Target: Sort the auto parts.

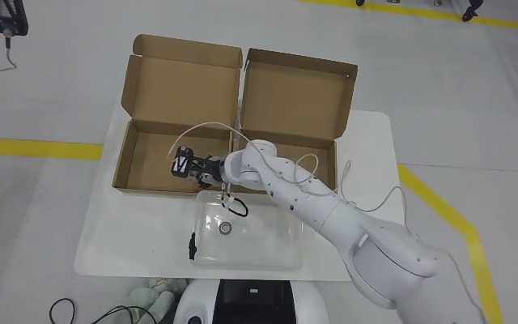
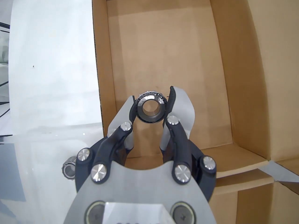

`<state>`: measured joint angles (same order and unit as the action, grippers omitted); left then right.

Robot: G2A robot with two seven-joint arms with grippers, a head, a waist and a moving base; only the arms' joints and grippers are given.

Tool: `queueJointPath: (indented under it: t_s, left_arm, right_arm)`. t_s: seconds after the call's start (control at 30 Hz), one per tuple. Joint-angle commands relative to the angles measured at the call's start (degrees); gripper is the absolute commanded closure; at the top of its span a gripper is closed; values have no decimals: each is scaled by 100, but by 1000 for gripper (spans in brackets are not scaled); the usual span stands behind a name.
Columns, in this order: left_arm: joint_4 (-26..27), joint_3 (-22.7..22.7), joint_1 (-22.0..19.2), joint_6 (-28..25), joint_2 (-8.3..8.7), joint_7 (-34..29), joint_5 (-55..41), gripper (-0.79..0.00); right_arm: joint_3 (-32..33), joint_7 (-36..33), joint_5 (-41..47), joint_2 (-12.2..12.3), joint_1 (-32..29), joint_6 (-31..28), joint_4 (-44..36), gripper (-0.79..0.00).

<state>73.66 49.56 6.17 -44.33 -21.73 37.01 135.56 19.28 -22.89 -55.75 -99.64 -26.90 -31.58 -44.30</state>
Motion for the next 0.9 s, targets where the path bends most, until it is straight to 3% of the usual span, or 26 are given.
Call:
queueJointPath:
  t_s: [0.0, 0.17, 0.3, 0.33, 0.43, 0.67, 0.87]
  left_arm:
    - [0, 0, 0, 0, 0, 0, 0, -785]
    - [0, 0, 0, 0, 0, 0, 0, -785]
    - [0, 0, 0, 0, 0, 0, 0, -785]
    - [0, 0, 0, 0, 0, 0, 0, -785]
    - [0, 0, 0, 0, 0, 0, 0, -785]
    - [0, 0, 0, 0, 0, 0, 0, -785]
    - [0, 0, 0, 0, 0, 0, 0, -785]
  right_arm:
    - [-24, 41, 0, -96, 28, -45, 198, 0]
    - [-60, 131, -57, -287, 94, -108, 550, 0]
    - [-64, 209, -123, -407, 129, -100, 790, -135]
    - [-59, 236, -144, -433, 139, -73, 842, -231]
    - [-38, 307, -188, -498, 158, -44, 990, -280]
    - [78, 520, -387, -553, 282, 64, 1051, -286]
    - [311, 735, -554, -450, 419, -53, 633, -271]
